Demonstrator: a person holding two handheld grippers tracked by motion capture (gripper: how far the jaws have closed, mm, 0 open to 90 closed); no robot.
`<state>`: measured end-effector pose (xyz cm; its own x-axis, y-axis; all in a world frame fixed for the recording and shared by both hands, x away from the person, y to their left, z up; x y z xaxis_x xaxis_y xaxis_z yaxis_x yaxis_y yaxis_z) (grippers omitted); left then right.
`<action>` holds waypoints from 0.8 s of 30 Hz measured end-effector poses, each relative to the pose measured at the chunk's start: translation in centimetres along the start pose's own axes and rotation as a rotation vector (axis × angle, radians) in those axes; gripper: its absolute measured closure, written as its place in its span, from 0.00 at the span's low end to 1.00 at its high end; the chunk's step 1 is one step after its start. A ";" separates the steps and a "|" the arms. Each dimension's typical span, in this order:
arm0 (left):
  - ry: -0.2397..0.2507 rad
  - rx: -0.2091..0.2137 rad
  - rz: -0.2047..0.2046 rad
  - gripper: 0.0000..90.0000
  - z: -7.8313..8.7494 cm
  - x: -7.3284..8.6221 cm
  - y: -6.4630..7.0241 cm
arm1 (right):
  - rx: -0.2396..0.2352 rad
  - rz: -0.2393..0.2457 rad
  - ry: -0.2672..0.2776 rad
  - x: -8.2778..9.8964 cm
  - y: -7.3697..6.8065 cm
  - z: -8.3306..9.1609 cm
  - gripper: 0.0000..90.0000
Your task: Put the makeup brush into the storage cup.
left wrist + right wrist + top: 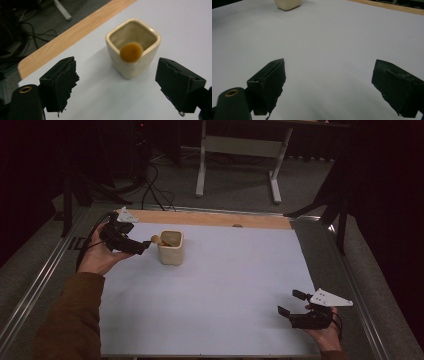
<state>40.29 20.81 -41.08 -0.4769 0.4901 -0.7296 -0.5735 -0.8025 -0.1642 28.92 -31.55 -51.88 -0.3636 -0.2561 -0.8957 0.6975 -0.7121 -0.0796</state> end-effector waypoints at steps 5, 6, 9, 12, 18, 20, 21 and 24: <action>0.021 -0.017 0.012 0.18 0.2 0.9 0.3 | 0.002 0.000 0.000 0.0 0.0 0.0 0.13; 0.025 -0.025 0.010 0.18 0.2 1.1 0.4 | 0.003 -0.001 0.001 0.0 0.0 0.0 0.13; 0.036 -0.031 0.012 0.18 0.3 1.6 0.7 | 0.004 -0.003 0.001 0.0 0.0 0.0 0.13; 0.051 -0.032 0.016 0.17 0.3 1.9 1.0 | 0.005 -0.001 0.001 0.0 0.0 0.0 0.13; 0.090 -0.044 0.026 0.17 0.5 2.6 1.7 | 0.011 -0.001 0.005 -0.1 0.0 0.1 0.12; 0.105 -0.051 0.027 0.17 0.6 2.7 1.9 | 0.013 -0.001 0.007 -0.1 0.1 0.2 0.12; 0.114 -0.047 0.033 0.17 0.6 2.8 2.1 | 0.014 -0.001 0.009 -0.1 0.1 0.2 0.12; 0.132 -0.054 0.038 0.17 0.7 3.1 2.4 | 0.018 -0.005 0.010 -0.1 0.1 0.2 0.12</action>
<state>36.91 20.65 -43.28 -0.4035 0.4128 -0.8166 -0.5186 -0.8384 -0.1676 28.92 -31.74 -51.75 -0.3606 -0.2456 -0.8998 0.6842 -0.7253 -0.0762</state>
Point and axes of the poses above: each handheld gripper's, and its own axes: z roughly backward along the jaws, x roughly out of its underside, y roughly to its right, the point moved 5 cm from there along -z, roughly forward along the jaws, and after that the axes turned 3 degrees about y, right-handed, at the moved point
